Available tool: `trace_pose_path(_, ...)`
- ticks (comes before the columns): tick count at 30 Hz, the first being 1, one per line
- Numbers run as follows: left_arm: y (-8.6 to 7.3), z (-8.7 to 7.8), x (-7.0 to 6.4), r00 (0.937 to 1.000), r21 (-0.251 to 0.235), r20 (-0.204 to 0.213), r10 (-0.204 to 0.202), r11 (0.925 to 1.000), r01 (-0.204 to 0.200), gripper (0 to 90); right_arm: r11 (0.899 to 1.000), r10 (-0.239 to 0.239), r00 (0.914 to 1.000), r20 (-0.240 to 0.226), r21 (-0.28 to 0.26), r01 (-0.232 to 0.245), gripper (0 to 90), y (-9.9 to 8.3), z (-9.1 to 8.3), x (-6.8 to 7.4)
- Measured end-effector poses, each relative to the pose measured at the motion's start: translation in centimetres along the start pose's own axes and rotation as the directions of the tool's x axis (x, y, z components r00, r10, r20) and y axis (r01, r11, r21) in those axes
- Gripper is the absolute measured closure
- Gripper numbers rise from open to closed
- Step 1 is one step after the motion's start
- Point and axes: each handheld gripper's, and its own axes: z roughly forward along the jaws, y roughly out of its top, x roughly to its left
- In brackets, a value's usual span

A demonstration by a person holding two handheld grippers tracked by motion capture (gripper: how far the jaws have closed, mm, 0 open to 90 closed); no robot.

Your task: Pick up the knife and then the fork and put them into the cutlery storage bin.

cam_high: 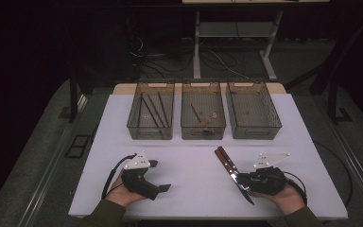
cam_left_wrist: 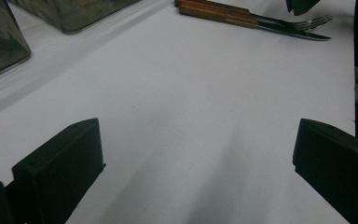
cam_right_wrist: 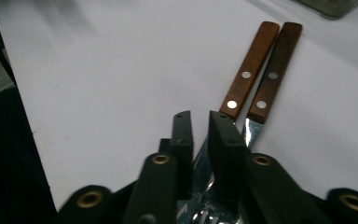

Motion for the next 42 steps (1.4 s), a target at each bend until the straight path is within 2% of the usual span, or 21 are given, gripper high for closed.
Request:
trace_pose_path(4, 0.0, 0.0, 0.0, 1.0, 0.003, 0.0, 0.001, 1.0, -0.001, 0.7, 0.999, -0.015, 0.9999, 0.002, 0.034, 0.015, 89.4, 0.2, 0.6, 0.4)
trace_pose_path(16, 0.0, 0.1, 0.0, 1.0, 0.009, 0.003, 0.004, 1.0, -0.004, 0.8, 0.992, -0.043, 0.9987, 0.029, 0.123, 0.039, 89.5, 0.7, 2.7, 0.8)
trace_pose_path(29, 0.0, 0.2, -0.1, 1.0, 0.014, 0.002, 0.004, 0.9999, -0.004, 1.1, 0.989, -0.057, 0.9978, 0.035, 0.14, 0.051, 89.5, 0.7, 2.8, 0.9)
trace_pose_path(33, 0.0, 0.2, -0.1, 1.0, 0.014, 0.003, 0.005, 0.9999, -0.005, 1.1, 0.987, -0.062, 0.9967, 0.053, 0.149, 0.053, 89.5, 0.7, 2.7, 0.9)
trace_pose_path(42, 0.0, 0.2, -0.1, 1.0, 0.013, 0.005, 0.004, 0.9999, -0.004, 1.1, 0.987, -0.042, 0.9955, 0.084, 0.155, 0.028, 89.5, 0.5, 2.2, 0.3)
